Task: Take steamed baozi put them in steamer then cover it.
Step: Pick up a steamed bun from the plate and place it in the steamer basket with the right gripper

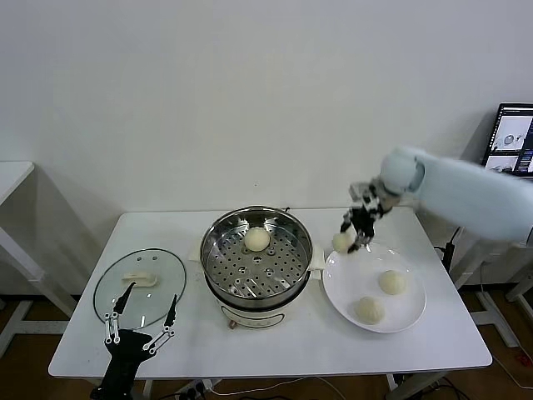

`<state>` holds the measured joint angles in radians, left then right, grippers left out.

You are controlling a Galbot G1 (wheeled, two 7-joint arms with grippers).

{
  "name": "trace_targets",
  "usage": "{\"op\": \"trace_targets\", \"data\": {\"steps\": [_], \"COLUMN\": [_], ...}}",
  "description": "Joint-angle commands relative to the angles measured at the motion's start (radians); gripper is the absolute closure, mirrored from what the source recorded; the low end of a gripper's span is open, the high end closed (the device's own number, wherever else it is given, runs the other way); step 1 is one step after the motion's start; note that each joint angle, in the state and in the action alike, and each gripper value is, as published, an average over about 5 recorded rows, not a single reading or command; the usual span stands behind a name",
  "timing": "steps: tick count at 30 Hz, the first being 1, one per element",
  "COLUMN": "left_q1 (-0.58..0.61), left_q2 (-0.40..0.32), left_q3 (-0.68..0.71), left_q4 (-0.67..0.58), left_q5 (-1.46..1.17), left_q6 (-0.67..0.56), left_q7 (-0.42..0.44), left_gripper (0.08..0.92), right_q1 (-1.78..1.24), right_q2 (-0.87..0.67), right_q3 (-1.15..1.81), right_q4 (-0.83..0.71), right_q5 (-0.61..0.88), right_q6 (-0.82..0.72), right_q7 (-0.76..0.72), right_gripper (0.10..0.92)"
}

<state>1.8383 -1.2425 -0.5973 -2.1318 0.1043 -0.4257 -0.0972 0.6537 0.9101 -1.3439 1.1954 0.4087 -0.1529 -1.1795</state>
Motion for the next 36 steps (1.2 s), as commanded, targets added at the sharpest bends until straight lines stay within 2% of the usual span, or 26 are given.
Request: {"op": "trace_targets", "data": {"steps": [1, 8, 16, 26, 36], "left_q1": [-0.007, -0.012, -0.021, -0.025, -0.023], "left_q2": [0.000, 0.001, 0.003, 0.004, 0.002], "left_q3": [0.005, 0.009, 0.015, 0.016, 0.010], "left_q4": [0.000, 0.002, 0.010, 0.017, 0.023], "left_q5": [-0.001, -0.002, -0.006, -0.020, -0.020], "left_q6": [0.003, 0.002, 0.001, 0.000, -0.006], "left_q7": [0.000, -0.002, -0.003, -0.003, -0.004], "left_gripper": [0.177, 0.177, 0.177, 0.177, 0.177], "right_q1": [0.286, 0.221, 0.123, 0.042, 0.007], "right_q2": [0.193, 0.378, 0.523, 0.607, 0.646], "right_q3": [-0.113, -0.169, -0.222, -0.238, -0.243], "right_q4": [0.072, 0.087, 0.026, -0.047, -0.080], "right_q5": [0.189, 0.274, 0.321, 0.307, 0.287], "right_q6": [-0.025, -0.095, -0.138, -0.160, -0.165], "right_q7": [-0.057, 0.038, 0.175, 0.244, 0.248], "right_gripper": [0.406, 0.406, 0.401, 0.405, 0.406]}}
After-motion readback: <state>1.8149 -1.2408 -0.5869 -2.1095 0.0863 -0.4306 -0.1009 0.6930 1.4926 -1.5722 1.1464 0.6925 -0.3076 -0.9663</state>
